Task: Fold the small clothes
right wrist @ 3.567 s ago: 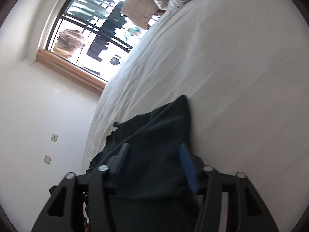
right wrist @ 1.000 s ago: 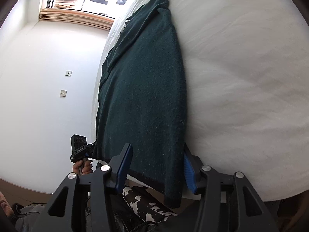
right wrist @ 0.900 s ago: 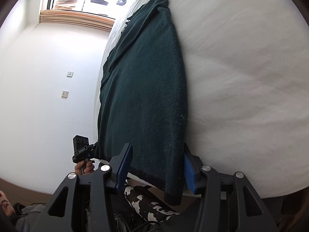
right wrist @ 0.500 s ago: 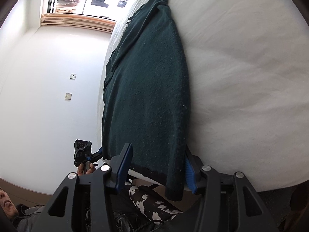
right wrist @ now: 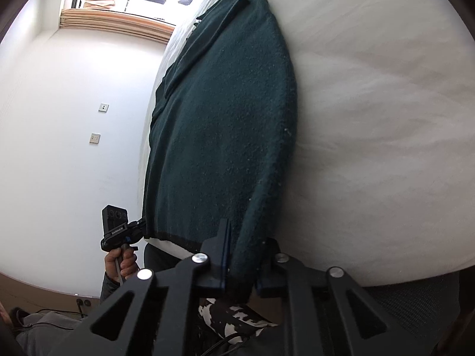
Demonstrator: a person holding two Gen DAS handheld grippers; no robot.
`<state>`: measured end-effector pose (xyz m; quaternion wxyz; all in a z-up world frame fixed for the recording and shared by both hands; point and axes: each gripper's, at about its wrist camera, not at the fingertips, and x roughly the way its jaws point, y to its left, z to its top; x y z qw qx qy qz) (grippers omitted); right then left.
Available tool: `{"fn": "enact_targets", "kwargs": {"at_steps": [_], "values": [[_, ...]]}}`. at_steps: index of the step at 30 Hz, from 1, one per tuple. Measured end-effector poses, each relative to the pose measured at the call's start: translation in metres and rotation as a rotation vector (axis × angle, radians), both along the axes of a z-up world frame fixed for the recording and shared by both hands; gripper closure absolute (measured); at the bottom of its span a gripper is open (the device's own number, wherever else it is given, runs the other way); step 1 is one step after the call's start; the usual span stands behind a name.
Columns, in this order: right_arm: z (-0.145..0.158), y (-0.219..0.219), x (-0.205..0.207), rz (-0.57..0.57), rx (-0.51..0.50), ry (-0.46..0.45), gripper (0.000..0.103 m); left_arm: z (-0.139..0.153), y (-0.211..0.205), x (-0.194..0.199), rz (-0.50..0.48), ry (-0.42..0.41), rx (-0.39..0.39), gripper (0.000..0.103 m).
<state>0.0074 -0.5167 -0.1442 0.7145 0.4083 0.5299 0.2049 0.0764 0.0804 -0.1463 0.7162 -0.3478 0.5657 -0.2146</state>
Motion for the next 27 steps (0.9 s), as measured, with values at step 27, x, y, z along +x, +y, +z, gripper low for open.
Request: {"fn": "enact_targets", "kwargs": {"at_steps": [27], "values": [[0.075,0.012,0.021,-0.099,0.113,-0.259,0.094,0.077,0.025,0.042,0.202,-0.194,-0.375,0.099]]}}
